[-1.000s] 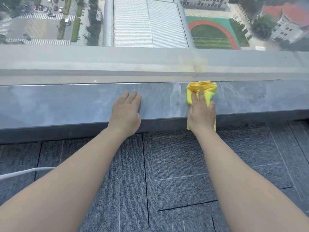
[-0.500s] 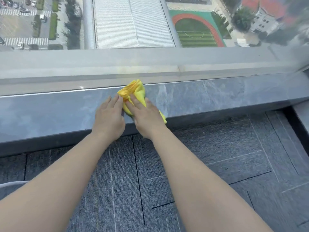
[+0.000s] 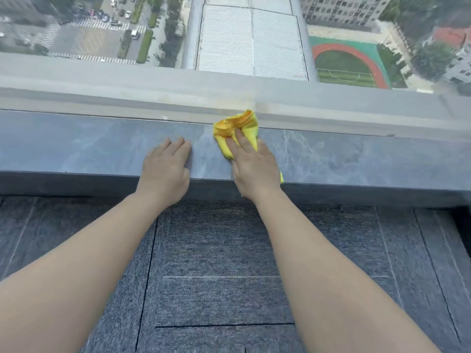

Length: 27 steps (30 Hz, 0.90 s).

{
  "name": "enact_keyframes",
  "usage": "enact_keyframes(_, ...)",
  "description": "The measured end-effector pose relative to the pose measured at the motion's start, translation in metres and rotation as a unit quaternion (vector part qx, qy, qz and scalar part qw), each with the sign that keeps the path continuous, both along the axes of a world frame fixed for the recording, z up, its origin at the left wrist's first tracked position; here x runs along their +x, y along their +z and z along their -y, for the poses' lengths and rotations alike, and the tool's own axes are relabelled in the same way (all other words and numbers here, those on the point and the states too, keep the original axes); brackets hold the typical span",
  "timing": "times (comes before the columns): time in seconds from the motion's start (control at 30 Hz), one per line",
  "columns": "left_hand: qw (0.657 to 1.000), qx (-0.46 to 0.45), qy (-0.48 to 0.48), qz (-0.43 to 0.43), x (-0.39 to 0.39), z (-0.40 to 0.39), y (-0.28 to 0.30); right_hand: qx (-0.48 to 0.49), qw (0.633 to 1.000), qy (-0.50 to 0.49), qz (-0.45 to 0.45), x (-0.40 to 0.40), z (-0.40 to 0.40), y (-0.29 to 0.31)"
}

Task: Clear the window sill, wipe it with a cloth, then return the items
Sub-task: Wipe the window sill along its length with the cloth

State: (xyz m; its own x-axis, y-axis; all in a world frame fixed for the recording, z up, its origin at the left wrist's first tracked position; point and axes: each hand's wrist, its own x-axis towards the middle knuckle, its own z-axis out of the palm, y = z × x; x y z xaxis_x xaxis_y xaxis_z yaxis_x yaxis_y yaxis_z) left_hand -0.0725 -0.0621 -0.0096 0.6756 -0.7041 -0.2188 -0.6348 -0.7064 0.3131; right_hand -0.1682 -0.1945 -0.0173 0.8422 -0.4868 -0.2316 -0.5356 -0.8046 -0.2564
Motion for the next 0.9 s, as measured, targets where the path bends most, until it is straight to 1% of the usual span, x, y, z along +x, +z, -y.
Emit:
enact_keyframes(0.1,1.0,0.002,-0.009,0.012,-0.022,0.016,0.002,-0.006,0.998,-0.055,-0.019,-0.041,0.036,0.002)
enact_keyframes(0.23,1.0,0.03,-0.005,-0.006,-0.045,0.04,0.001,-0.03,0.989,-0.144,-0.03,-0.089,0.081,0.003)
enact_keyframes(0.33,0.999,0.039,-0.003,-0.007,-0.055,0.05,0.002,-0.033,0.981,-0.19,-0.03,-0.09,0.085,0.0)
enact_keyframes(0.4,0.999,0.037,-0.005,-0.012,-0.059,0.049,0.004,-0.016,0.979,-0.2,-0.031,-0.076,0.074,0.0)
enact_keyframes(0.47,0.999,0.027,-0.011,-0.013,-0.062,0.046,0.006,-0.001,0.988,-0.153,-0.02,-0.058,0.054,0.0)
enact_keyframes(0.57,1.0,0.017,-0.014,-0.011,-0.063,0.045,0.006,0.004,0.999,-0.034,0.001,-0.041,0.028,0.0)
enact_keyframes(0.67,1.0,0.006,-0.003,-0.028,-0.065,0.051,0.005,0.005,0.999,0.035,0.003,-0.046,0.029,0.0)
enact_keyframes(0.77,0.999,0.003,-0.018,-0.028,-0.071,0.059,0.004,0.004,0.998,0.055,0.007,-0.058,0.038,-0.001)
enact_keyframes(0.9,0.999,-0.004,-0.025,-0.022,-0.079,0.073,0.004,0.006,1.0,0.023,0.008,-0.077,0.053,0.0)
